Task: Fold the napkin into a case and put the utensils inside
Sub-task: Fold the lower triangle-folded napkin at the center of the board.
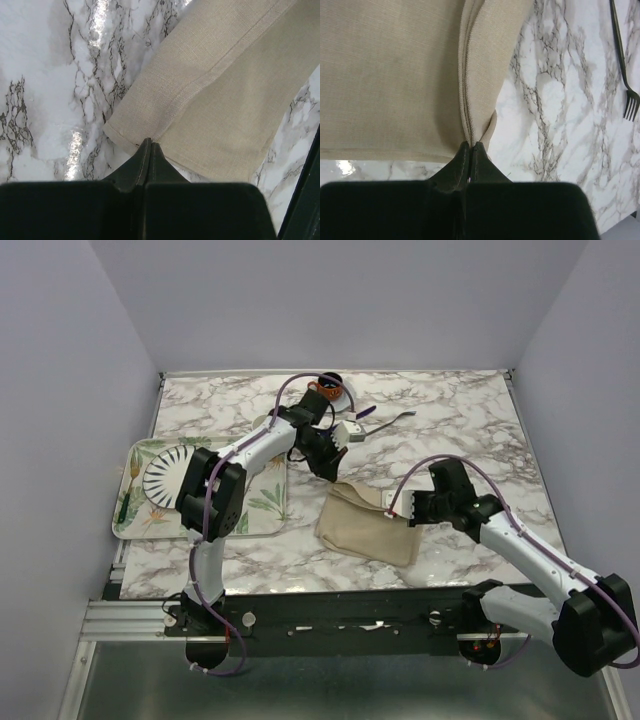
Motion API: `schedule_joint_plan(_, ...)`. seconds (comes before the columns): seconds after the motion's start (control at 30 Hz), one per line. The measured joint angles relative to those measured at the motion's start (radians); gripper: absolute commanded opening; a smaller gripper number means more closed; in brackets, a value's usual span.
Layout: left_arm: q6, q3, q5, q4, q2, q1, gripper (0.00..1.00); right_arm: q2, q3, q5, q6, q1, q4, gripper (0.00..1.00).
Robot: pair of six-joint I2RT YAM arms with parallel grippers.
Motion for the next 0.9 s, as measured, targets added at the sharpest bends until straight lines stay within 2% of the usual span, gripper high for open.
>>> schedule_joint_plan(0.4,-0.011,-0.06,-0.001,-0.045,0.0,-0.02,0.0,-0.019,-0.062,-0.044,-0.039,-0.001,-0.085,0.01)
schedule_joint_plan(0.9,-0.061,-0.113,-0.042,-0.005,0.048,-0.046,0.01,0.135,-0.061,-0.026,-0.063,-0.001,-0.085,0.01)
